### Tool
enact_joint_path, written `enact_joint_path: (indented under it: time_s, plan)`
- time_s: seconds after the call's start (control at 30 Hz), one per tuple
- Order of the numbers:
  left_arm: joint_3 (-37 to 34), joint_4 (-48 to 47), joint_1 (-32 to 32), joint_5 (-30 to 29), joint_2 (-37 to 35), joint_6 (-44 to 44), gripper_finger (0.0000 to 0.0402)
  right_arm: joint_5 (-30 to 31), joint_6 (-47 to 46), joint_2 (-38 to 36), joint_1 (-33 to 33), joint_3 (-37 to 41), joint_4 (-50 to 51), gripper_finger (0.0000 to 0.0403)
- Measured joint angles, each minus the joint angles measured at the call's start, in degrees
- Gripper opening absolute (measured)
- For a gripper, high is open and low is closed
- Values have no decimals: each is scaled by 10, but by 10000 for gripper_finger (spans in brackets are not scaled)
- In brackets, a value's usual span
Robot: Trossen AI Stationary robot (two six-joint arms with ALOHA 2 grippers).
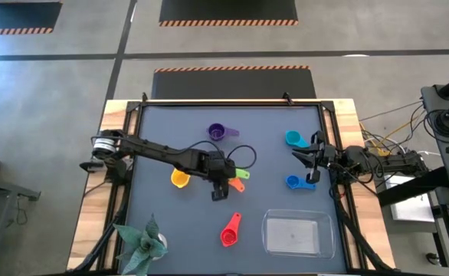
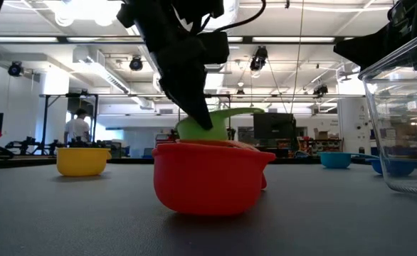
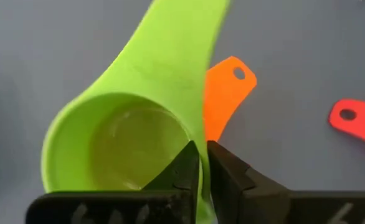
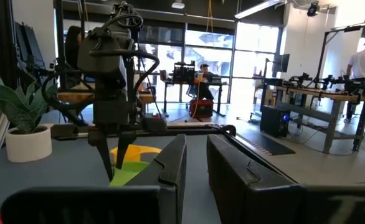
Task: Nest measuring cups in basket
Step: Stack the green measuring cup on top of the orange measuring cup, then stack the purple measuring cup on top of the green measuring cup
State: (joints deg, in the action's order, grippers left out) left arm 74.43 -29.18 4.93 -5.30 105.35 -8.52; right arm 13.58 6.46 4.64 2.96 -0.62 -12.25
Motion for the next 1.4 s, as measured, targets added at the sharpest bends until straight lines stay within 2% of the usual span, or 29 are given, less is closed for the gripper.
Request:
enact_joint_path:
  time_s: [0.17,0.43,0.63,0.73,1.03,1.2,1.4]
  plan:
    - [0,-21,0,-3,-1,14,60,0,0,0,0,0,0,52]
    - [31,-101,0,-46,-4,24,131,0,0,0,0,0,0,52]
    - [79,-140,-6,-123,-5,65,157,0,0,0,0,0,0,52]
    - [90,-145,-31,-150,-5,90,160,0,0,0,0,0,0,52]
    - [58,-129,-151,-121,-5,119,155,0,0,0,0,0,0,52]
    - [12,-64,-208,-77,-4,133,155,0,0,0,0,0,0,52]
    - [-27,49,-233,-49,1,145,155,0,0,0,0,0,0,52]
